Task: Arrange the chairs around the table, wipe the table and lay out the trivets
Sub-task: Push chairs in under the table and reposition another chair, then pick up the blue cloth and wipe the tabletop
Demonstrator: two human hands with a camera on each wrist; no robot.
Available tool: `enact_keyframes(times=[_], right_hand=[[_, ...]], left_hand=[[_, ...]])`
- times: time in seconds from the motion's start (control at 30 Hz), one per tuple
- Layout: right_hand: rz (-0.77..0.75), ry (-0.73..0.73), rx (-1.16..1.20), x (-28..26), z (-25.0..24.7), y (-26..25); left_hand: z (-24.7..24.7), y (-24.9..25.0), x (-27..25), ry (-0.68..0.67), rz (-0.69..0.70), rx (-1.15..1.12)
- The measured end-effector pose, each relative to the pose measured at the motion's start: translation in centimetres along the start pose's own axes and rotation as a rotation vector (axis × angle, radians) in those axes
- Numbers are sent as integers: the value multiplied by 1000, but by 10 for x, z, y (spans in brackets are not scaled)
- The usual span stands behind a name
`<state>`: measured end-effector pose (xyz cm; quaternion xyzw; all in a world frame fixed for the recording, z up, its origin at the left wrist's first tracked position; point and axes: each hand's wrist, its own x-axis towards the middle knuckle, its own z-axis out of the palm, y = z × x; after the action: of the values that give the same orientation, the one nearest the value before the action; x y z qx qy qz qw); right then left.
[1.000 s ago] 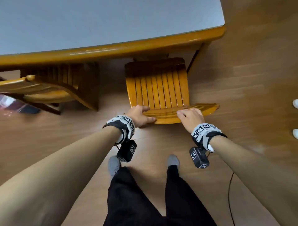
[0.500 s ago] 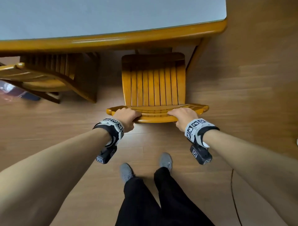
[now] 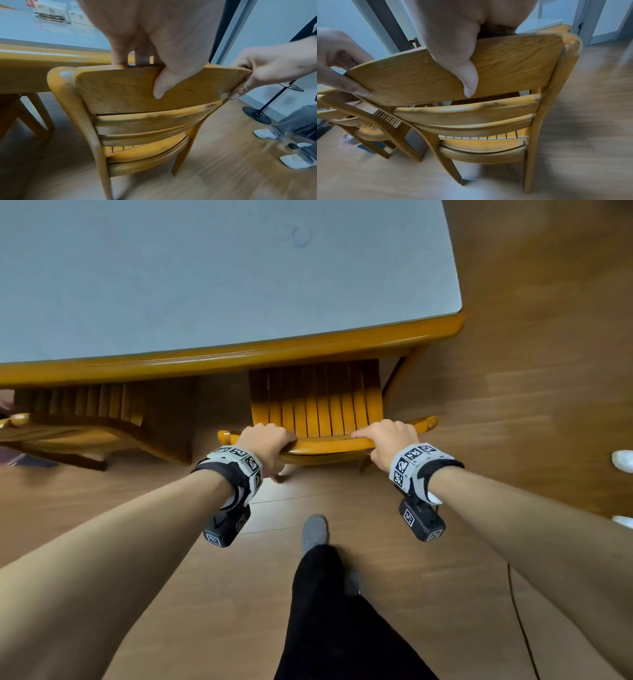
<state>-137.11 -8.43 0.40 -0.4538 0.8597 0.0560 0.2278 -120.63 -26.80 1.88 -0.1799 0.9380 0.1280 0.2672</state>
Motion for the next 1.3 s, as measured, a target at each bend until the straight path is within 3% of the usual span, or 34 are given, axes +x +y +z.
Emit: enact_keyframes(times=[0.47, 0.93, 1.07, 1.2, 1.3], right_hand=[[199, 126, 165, 89, -29, 43], [-36, 139, 182, 112, -17, 62], [-76, 64, 180, 115, -18, 66], [-88, -146, 260, 113, -43, 60], [-254, -181, 236, 113, -80, 35]], left_hand=[[-50, -4, 94, -16, -2, 24], [-43, -3, 116, -28, -108, -40], [-44, -1, 115, -30, -127, -88], [-50, 0, 96, -23, -163, -227], [-78, -18, 73, 34, -254, -426]])
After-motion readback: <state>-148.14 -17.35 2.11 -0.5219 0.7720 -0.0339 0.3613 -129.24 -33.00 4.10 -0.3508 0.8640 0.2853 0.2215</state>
